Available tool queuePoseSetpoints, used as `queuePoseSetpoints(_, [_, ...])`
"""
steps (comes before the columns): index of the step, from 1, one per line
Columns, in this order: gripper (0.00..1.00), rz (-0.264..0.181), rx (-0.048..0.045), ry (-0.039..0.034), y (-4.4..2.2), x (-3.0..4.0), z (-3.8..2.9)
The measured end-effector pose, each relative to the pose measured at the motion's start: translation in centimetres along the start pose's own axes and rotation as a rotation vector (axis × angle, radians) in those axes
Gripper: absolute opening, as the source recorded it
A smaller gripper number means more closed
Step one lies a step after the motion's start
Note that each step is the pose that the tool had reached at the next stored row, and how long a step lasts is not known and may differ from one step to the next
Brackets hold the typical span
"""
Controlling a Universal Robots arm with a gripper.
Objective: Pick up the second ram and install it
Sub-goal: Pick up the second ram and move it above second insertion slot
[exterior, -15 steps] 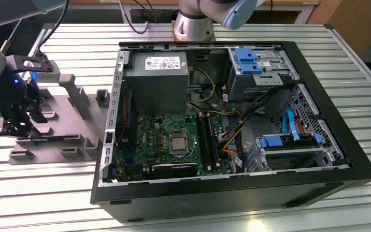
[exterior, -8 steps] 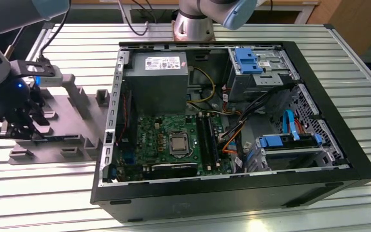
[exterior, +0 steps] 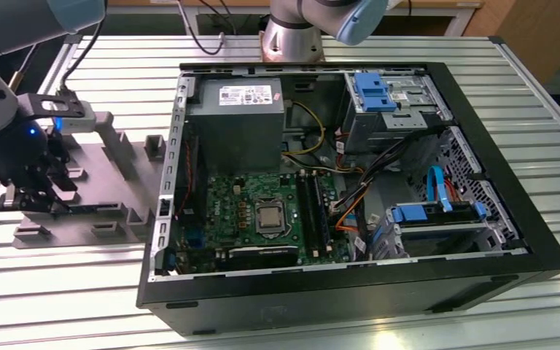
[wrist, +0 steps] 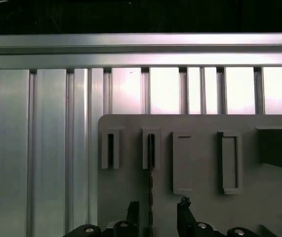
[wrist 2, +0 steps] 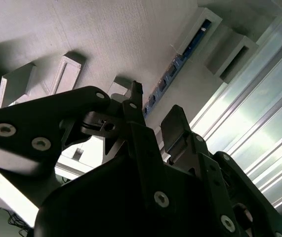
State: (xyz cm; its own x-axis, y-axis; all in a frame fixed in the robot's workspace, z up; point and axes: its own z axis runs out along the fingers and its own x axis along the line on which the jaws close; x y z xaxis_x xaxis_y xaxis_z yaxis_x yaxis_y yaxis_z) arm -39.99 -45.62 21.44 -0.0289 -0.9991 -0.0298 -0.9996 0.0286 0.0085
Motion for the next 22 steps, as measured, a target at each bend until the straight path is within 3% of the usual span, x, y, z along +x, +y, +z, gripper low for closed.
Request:
queuePoseSetpoints(17, [0.43,-0.001,-0.0001,0.0001,0.17,0.24,1.75])
queuePoseSetpoints(20, [0.42,-0.001,0.0002,0.0004,0.16,0.24,1.77])
queuePoseSetpoints(21, [0.35,-0.001,0.0007,0.0003,0.16,0.24,1.79])
queuePoseSetpoints(22, [0.35,-0.001,0.0013,0.0000,0.19,0.25,1.88])
